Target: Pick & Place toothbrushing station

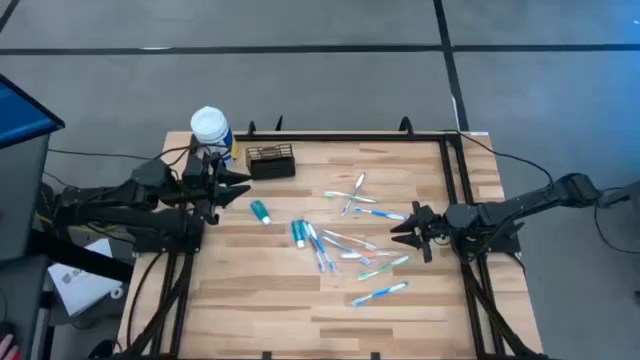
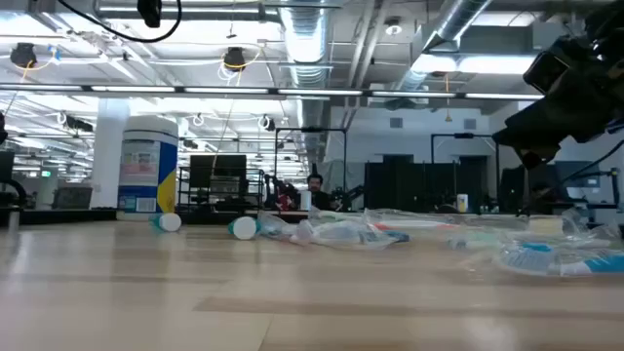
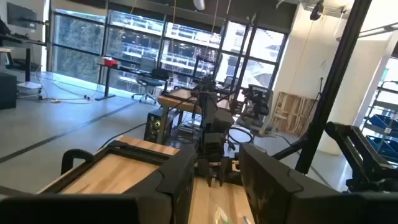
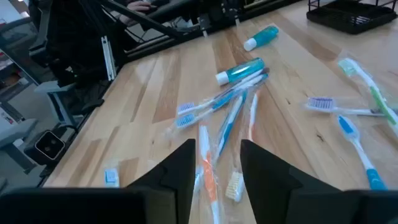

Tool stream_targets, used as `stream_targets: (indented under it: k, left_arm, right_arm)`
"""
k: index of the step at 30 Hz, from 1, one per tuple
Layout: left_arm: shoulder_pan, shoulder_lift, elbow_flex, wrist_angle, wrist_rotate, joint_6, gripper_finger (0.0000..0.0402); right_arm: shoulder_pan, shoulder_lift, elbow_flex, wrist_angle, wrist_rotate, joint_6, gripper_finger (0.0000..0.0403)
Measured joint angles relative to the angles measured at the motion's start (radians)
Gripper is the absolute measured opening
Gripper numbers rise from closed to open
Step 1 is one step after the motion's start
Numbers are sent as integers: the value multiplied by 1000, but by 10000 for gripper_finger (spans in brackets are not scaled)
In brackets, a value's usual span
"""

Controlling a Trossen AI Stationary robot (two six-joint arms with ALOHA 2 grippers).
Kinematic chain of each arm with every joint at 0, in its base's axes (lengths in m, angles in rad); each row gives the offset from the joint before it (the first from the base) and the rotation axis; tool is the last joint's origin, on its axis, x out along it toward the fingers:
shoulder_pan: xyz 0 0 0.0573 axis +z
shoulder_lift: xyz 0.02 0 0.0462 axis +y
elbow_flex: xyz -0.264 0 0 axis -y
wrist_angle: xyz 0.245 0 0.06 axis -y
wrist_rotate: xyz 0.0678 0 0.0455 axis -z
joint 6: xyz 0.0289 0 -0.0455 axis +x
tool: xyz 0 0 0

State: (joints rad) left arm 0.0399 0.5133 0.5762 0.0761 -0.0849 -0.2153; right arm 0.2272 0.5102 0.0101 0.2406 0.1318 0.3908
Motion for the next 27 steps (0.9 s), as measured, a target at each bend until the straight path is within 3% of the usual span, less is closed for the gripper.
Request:
stream_targets:
  k: [12, 18, 27]
  left_arm:
    - [0, 0, 0, 0, 0, 0, 121]
    - [0, 0, 0, 0, 0, 0, 121]
    - [0, 22, 0, 0, 0, 0, 121]
  right_arm:
    - [-67, 3, 12, -35, 0, 44, 118]
    - [-129, 71, 84, -241, 0, 45, 118]
    - [-191, 214, 175, -304, 0, -13, 118]
